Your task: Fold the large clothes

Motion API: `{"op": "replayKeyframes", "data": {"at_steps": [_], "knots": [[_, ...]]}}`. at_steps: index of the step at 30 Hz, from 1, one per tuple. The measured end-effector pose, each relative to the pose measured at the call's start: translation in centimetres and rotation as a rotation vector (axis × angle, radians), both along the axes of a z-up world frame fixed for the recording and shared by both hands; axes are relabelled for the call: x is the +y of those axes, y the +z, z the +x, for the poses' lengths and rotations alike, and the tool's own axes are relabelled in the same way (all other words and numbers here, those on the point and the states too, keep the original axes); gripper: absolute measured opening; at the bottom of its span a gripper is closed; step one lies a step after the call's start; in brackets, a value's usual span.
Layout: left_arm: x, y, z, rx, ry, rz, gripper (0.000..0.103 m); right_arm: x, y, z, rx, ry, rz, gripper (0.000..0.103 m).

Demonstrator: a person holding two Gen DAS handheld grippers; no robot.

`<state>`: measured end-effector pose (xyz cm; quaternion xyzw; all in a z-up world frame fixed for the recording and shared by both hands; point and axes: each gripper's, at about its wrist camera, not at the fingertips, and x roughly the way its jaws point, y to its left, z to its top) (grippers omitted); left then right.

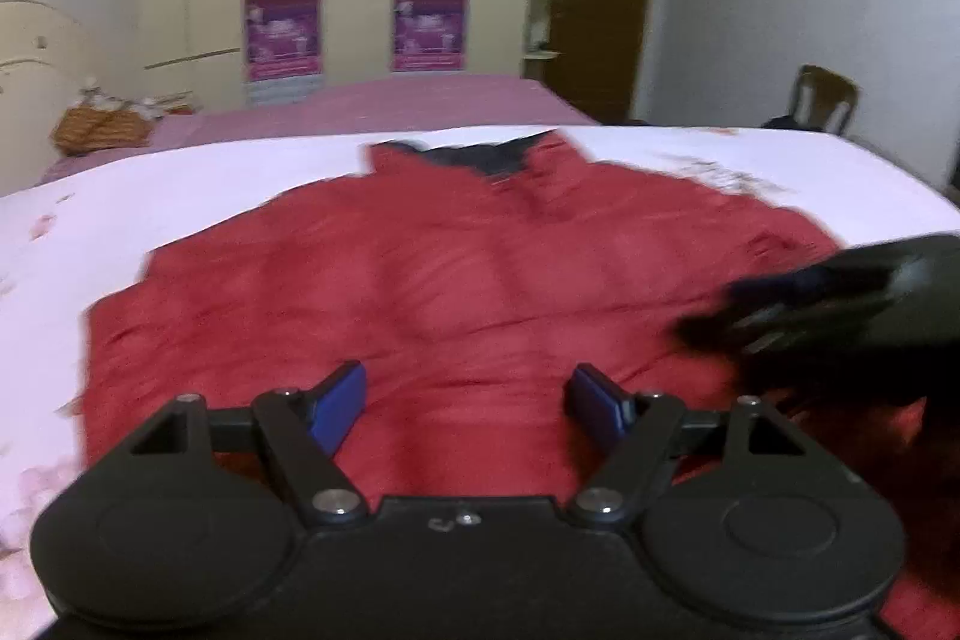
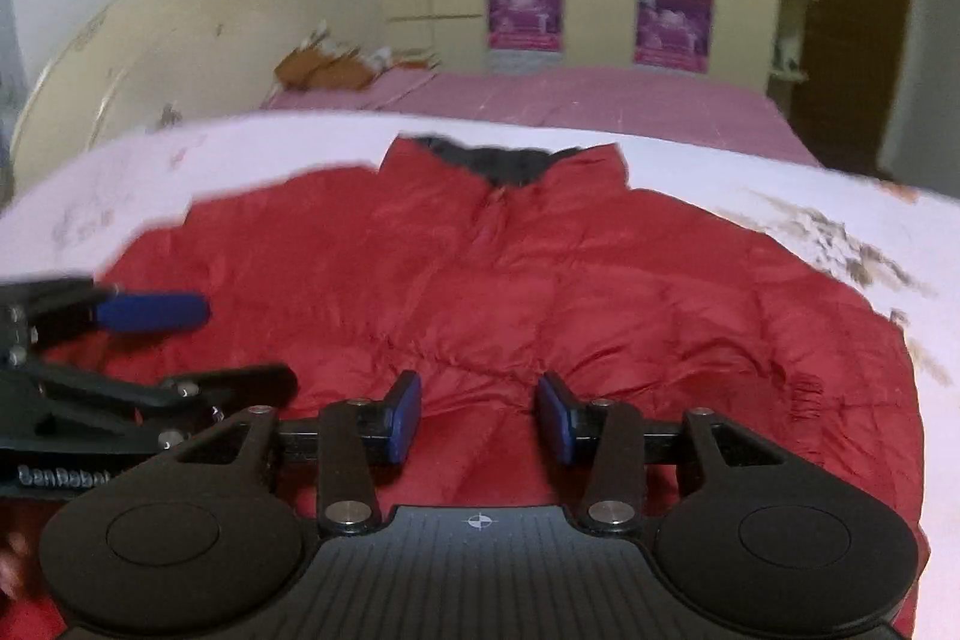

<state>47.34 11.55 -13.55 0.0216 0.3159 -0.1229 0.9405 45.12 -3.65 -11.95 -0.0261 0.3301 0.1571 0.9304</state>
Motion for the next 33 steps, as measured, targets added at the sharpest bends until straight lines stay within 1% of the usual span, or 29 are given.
{"op": "replayKeyframes", "data": {"at_steps": [1, 2, 4, 5, 7, 8, 9, 11, 14, 17, 18, 21, 24, 26, 27, 28, 29, 30, 33], "knots": [[1.0, -0.2, -0.1, 0.004, 0.027, 0.011, 0.076, -0.8, -0.2, 0.0, -0.010, -0.034, -0.013, 0.043], [2.1, -0.4, -0.3, 0.006, 0.042, 0.009, 0.076, -2.2, -0.4, 0.1, -0.019, -0.093, -0.027, 0.043], [3.9, -0.4, -0.5, 0.013, 0.071, 0.019, 0.076, -5.0, -0.9, 0.5, -0.012, -0.192, -0.038, 0.043], [4.5, -0.4, -0.5, 0.016, 0.078, 0.018, 0.076, -5.9, -1.1, 0.5, -0.006, -0.209, -0.041, 0.043], [4.8, 0.1, -0.6, 0.016, 0.095, 0.024, 0.072, -6.5, -1.4, 0.5, 0.004, -0.190, -0.045, 0.043], [5.0, 0.5, -0.8, 0.012, 0.104, 0.019, 0.070, -6.2, -1.1, 0.5, 0.005, -0.187, -0.063, 0.043], [5.2, 1.1, -1.1, 0.004, 0.107, 0.002, 0.070, -6.1, -0.5, 0.4, -0.001, -0.191, -0.064, 0.043], [5.3, 2.2, -2.3, -0.028, 0.110, -0.027, 0.070, -6.0, 1.1, -0.7, -0.043, -0.196, -0.020, 0.043], [4.9, 2.3, -3.3, -0.027, 0.093, -0.047, 0.070, -5.5, 2.0, -2.3, -0.053, -0.165, 0.016, 0.043], [4.3, 0.9, -3.5, 0.007, 0.091, -0.016, 0.070, -3.5, 1.2, -3.1, -0.038, -0.104, -0.033, 0.043], [4.4, 0.4, -3.4, 0.024, 0.098, -0.019, 0.072, -3.0, 0.3, -2.8, -0.026, -0.097, -0.054, 0.043], [4.7, -0.4, -3.0, 0.033, 0.103, -0.025, 0.072, -3.0, -1.6, -2.2, 0.021, -0.141, -0.068, 0.043], [4.7, -0.1, -3.0, 0.038, 0.105, -0.017, 0.071, -2.8, -1.2, -2.1, 0.032, -0.158, -0.062, 0.043], [4.8, 0.5, -3.5, 0.022, 0.110, -0.010, 0.070, -3.2, -0.1, -2.9, -0.009, -0.177, -0.043, 0.043], [4.9, 0.4, -3.5, 0.028, 0.109, -0.003, 0.070, -3.5, 0.1, -3.2, -0.019, -0.187, -0.041, 0.043], [4.9, 0.2, -3.5, 0.039, 0.107, -0.002, 0.071, -3.6, -0.1, -3.1, -0.001, -0.197, -0.053, 0.043], [4.9, -0.1, -3.3, 0.050, 0.100, -0.003, 0.071, -3.7, -0.9, -2.6, 0.047, -0.205, -0.073, 0.043], [4.8, -0.1, -3.2, 0.052, 0.097, 0.004, 0.071, -3.8, -1.4, -2.3, 0.070, -0.202, -0.074, 0.043], [4.7, -0.1, -3.0, 0.062, 0.094, 0.014, 0.071, -3.4, -1.4, -1.8, 0.077, -0.208, -0.086, 0.043]]}}
